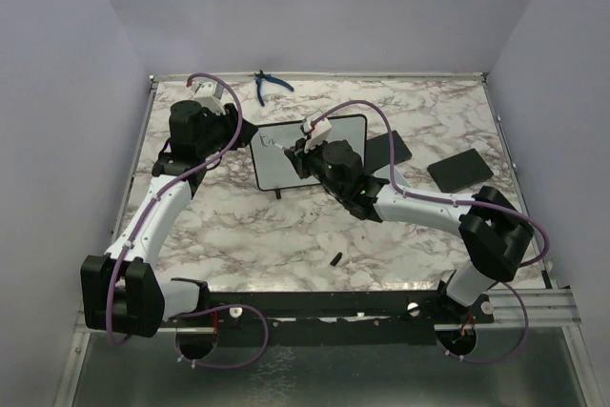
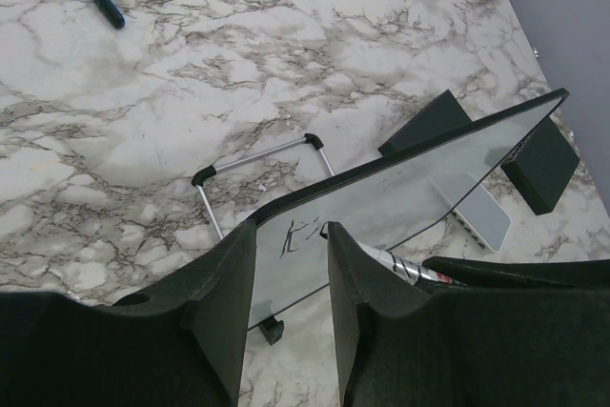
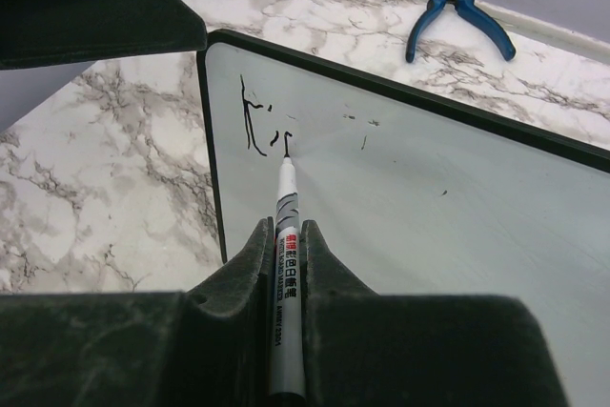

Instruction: Write a sentence on the whiteboard

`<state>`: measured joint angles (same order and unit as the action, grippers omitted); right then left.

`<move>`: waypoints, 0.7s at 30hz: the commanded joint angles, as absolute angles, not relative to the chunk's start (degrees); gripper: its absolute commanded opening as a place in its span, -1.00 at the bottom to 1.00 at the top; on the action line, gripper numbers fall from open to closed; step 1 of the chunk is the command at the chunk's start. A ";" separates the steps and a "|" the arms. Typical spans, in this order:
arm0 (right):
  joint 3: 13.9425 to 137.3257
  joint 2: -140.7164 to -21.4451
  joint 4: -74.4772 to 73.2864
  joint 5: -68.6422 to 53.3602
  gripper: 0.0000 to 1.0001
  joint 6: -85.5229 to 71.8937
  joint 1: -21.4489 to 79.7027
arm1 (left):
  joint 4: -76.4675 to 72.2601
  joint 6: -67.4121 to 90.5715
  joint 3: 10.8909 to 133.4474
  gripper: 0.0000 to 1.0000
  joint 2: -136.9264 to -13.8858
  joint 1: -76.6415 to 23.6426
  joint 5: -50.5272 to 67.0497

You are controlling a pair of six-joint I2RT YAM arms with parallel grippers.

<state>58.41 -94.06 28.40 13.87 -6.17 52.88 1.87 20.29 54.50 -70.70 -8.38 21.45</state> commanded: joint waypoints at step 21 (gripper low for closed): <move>57.98 -93.48 31.99 17.30 -0.99 -4.71 53.18 | 1.49 19.75 53.96 -0.26 -69.43 -8.83 22.23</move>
<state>58.30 -94.06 30.09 14.57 -5.87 52.88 1.87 20.29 54.50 -70.59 -8.38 21.45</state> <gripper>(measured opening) 0.103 0.373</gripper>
